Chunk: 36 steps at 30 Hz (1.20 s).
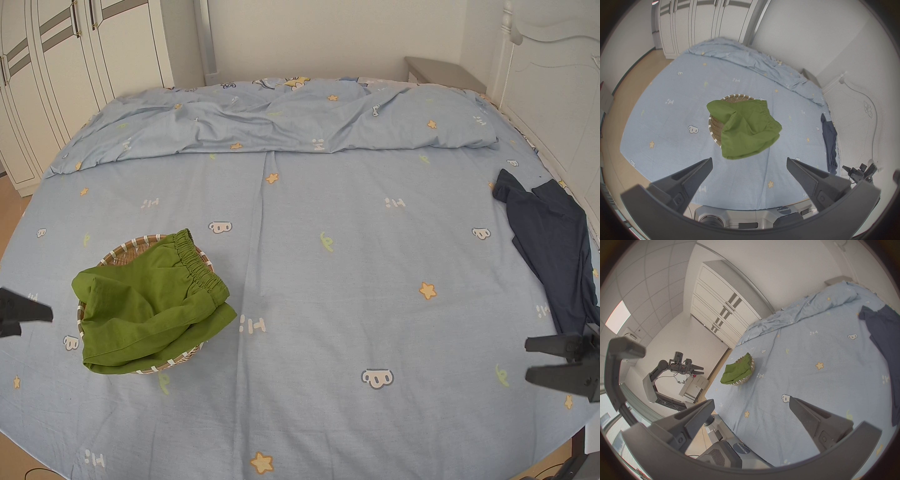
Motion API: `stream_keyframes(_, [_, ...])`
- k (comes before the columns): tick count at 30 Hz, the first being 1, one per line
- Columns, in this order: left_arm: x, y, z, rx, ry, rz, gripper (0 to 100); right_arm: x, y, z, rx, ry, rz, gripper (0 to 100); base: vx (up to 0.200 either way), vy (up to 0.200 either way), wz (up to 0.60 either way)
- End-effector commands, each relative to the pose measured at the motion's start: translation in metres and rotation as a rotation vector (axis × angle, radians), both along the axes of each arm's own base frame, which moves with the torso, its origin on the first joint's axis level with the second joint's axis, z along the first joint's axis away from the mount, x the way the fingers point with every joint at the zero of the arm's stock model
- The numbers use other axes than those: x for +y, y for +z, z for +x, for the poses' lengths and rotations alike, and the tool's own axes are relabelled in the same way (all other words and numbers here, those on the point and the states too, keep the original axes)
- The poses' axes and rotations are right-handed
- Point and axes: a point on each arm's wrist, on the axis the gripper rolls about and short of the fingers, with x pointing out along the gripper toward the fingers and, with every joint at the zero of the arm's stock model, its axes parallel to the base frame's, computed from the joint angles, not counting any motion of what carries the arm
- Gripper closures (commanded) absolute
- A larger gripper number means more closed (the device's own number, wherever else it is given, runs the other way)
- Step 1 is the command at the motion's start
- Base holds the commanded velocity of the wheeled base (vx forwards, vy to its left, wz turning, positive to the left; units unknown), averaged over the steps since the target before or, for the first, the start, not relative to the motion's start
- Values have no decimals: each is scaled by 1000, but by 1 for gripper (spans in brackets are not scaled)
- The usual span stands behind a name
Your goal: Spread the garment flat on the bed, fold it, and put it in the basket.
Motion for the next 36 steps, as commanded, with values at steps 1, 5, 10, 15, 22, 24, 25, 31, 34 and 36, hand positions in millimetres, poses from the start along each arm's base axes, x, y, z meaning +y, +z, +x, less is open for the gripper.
stream_keyframes(1, [-29,-68,-145,-297,-13,54,0,-36,-53,-95,-215,-61,51,0,0,0,0])
stream_keyframes(5, [-31,-94,-155,-303,-18,59,0,-40,-58,-109,-212,-108,44,0,0,0,0])
stream_keyframes(10, [-25,-116,-148,-331,-105,50,0,-42,-56,-128,-181,-210,22,0,0,0,0])
stream_keyframes(15, [-17,-139,-154,-375,-197,40,0,-43,-72,-139,-181,-250,17,0,0,0,0])
stream_keyframes(22, [-17,-192,-157,-408,-110,83,0,-43,-106,-133,-126,-335,-31,0,0,0,0])
stream_keyframes(24, [-16,-190,-157,-420,-64,91,0,-44,-111,-131,-113,-369,-44,0,0,0,0])
stream_keyframes(25, [-16,-190,-156,-424,-47,93,0,-44,-111,-130,-109,-384,-48,0,0,0,0])
stream_keyframes(31, [-14,-196,-137,-549,9,145,0,-49,-113,-128,-132,-618,-134,0,0,0,0])
stream_keyframes(34, [-11,-205,-120,-687,131,253,0,-55,-117,-125,-175,-863,-273,0,0,0,0])
stream_keyframes(36, [-9,-204,-114,-817,218,343,0,-57,-120,-121,-205,-998,-295,0,0,0,0])
